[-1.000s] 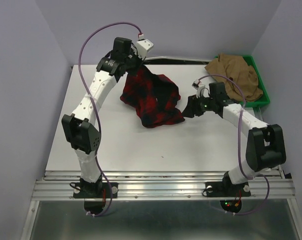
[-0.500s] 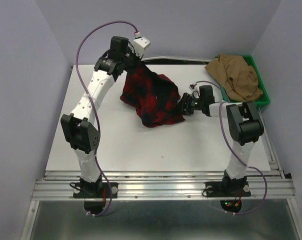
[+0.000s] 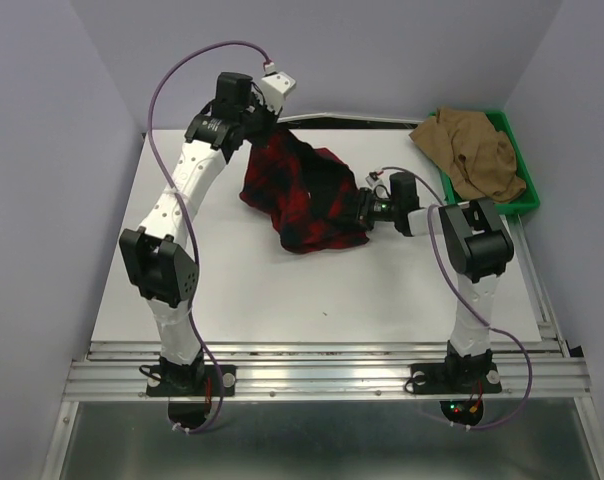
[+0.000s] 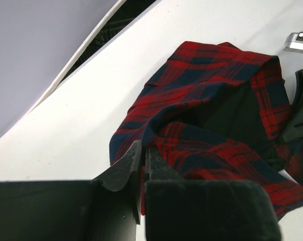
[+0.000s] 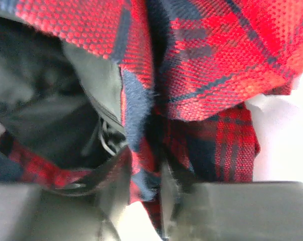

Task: Fold and stack the skirts
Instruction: Flatten the skirt out

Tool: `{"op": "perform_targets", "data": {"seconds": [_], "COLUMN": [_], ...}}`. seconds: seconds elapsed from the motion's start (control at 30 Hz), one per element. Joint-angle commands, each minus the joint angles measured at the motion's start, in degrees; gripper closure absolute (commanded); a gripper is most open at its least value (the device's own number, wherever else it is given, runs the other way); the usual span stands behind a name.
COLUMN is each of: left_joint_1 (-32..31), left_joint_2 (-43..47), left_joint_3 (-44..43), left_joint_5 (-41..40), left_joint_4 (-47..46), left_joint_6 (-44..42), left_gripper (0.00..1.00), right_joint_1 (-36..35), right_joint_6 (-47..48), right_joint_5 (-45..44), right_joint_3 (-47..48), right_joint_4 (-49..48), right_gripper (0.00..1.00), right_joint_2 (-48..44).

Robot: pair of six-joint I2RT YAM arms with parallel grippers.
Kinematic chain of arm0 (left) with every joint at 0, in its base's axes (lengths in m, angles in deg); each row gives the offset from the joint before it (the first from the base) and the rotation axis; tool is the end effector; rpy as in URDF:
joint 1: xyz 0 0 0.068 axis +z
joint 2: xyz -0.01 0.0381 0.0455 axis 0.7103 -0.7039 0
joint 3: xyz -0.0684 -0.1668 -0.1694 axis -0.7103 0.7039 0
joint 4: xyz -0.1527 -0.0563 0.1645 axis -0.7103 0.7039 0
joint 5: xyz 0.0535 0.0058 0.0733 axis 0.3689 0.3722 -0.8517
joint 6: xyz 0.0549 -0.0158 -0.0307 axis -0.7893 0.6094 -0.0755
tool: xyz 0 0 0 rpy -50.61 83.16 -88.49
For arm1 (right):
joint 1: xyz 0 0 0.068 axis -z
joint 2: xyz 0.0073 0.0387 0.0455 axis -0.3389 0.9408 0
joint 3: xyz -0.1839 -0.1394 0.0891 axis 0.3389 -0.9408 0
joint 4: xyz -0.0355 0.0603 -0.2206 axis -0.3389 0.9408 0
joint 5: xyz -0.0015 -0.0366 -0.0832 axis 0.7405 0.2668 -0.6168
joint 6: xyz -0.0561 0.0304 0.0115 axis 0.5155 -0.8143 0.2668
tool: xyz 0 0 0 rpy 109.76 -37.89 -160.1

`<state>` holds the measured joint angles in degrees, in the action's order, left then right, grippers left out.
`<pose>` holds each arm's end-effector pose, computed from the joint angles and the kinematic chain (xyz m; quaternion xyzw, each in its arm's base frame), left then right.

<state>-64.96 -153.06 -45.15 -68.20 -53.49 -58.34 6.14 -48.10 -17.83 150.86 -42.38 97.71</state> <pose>0.3795 -0.1485 0.3820 0.3534 0.7508 -0.0885 0.5510 0.3743 0.1322 0.1206 0.0289 0.8145 0.5531 0.1725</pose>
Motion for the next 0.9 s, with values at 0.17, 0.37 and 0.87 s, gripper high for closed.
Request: {"op": "perform_targets", "data": {"seconds": [0.17, 0.37, 0.87], "left_joint_1": [5.0, 12.1, 12.9], "left_joint_2": [10.4, 23.0, 45.1], "left_joint_3": [1.6, 9.9, 38.7], "left_joint_5": [-1.1, 1.0, -1.7], "left_joint_4": [-6.1, -13.9, -38.6], "left_joint_6": [1.0, -2.1, -3.3], "left_gripper": [1.0, 1.0, 1.0], "right_joint_1": [3.2, 5.0, 5.0], "right_joint_6": [17.8, 35.7, 55.8], "right_joint_5": [-6.7, -34.8, -59.6], "right_joint_3": [8.5, 27.4, 58.5], "right_joint_4": [22.3, 50.3, 59.4], "right_gripper": [0.99, 0.99, 0.99], "right_joint_2": [-7.0, -14.1, -18.4]}}
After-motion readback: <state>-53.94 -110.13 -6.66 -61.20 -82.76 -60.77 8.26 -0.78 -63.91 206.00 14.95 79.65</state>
